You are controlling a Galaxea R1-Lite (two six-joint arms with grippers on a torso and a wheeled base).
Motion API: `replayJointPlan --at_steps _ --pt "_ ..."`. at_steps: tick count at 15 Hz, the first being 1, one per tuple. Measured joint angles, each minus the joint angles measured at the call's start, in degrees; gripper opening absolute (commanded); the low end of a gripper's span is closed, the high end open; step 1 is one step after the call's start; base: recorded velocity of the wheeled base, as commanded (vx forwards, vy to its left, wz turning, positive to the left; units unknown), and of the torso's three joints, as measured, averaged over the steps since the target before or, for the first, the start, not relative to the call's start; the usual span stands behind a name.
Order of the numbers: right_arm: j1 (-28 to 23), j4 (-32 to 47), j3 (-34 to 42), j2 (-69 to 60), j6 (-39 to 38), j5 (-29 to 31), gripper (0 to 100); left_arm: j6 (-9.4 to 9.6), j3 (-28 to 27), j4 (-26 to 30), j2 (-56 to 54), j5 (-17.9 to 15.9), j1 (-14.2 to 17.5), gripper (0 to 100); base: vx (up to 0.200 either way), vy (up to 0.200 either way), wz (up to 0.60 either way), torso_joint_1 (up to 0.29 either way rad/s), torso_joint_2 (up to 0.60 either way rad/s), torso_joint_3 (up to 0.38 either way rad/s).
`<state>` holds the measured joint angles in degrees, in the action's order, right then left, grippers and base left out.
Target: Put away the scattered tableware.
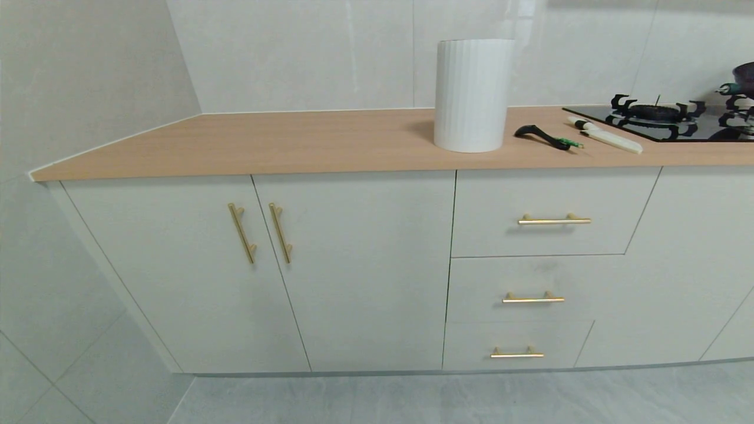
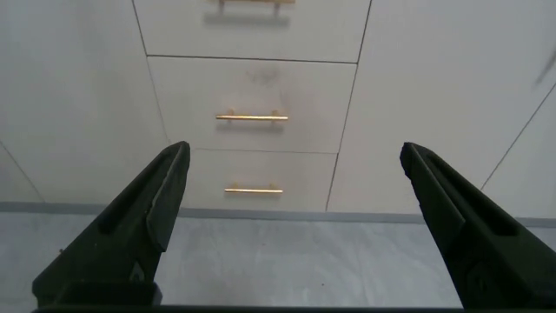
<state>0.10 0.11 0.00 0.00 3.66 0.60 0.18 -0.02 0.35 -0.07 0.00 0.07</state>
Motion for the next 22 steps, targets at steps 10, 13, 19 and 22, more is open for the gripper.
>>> replayJointPlan --at_steps 10,13,19,22 --pt "3.4 2.0 -14.9 29.6 -0.4 -2.5 100 -0.02 0.0 0.0 0.0 0.0 0.0 100 0.0 0.0 0.0 0.0 0.0 0.0" --pt "3.7 -3.3 -19.4 49.5 -0.1 -2.3 100 0.0 0.0 0.0 0.0 0.0 0.0 100 0.0 0.0 0.0 0.0 0.0 0.0" --pt "4.0 -25.4 -27.5 91.7 0.1 -0.8 100 0.0 0.0 0.0 0.0 0.0 0.0 100 0.0 0.0 0.0 0.0 0.0 0.0" --pt "4.6 -39.3 -31.7 110.3 0.3 1.4 100 0.0 0.0 0.0 0.0 0.0 0.0 100 0.0 0.0 0.0 0.0 0.0 0.0"
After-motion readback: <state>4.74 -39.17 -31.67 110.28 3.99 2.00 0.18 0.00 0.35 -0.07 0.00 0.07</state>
